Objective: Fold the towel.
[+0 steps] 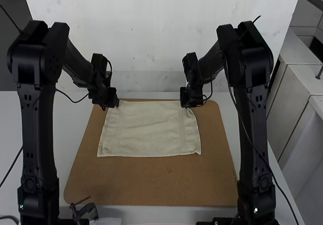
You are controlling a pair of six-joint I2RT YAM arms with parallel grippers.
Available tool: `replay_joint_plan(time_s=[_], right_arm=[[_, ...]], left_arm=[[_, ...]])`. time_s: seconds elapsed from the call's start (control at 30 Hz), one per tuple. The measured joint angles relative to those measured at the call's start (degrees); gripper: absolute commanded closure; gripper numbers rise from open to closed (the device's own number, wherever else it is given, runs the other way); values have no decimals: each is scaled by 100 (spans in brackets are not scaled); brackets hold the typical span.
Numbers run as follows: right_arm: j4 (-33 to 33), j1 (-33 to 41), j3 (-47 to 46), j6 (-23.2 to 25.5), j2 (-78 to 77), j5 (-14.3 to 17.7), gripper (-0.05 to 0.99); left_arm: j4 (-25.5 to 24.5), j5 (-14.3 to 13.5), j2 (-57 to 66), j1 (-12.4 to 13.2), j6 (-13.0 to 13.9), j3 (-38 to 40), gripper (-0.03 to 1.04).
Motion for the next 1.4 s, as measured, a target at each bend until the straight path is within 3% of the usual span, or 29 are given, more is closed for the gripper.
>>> replay_joint_plan(time_s=[0.3, 0.6, 0.93, 1.13, 1.4], right_arm=[[13, 4, 0, -2, -2, 7, 92], [245, 4, -13, -2, -2, 46, 92], [802, 0, -374, 2, -367, 129, 92], [1471, -33, -813, 20, -1204, 131, 92], [1628, -127, -1143, 20, -1648, 103, 92]], left_arm=[[-455, 179, -66, 37, -146, 122, 100], [-890, 433, -743, -229, -328, -48, 99], [-903, 452, -1633, -321, -525, -48, 99], [-901, 435, -1965, -378, -566, -61, 99], [-850, 291, -2227, -586, -568, -343, 99]])
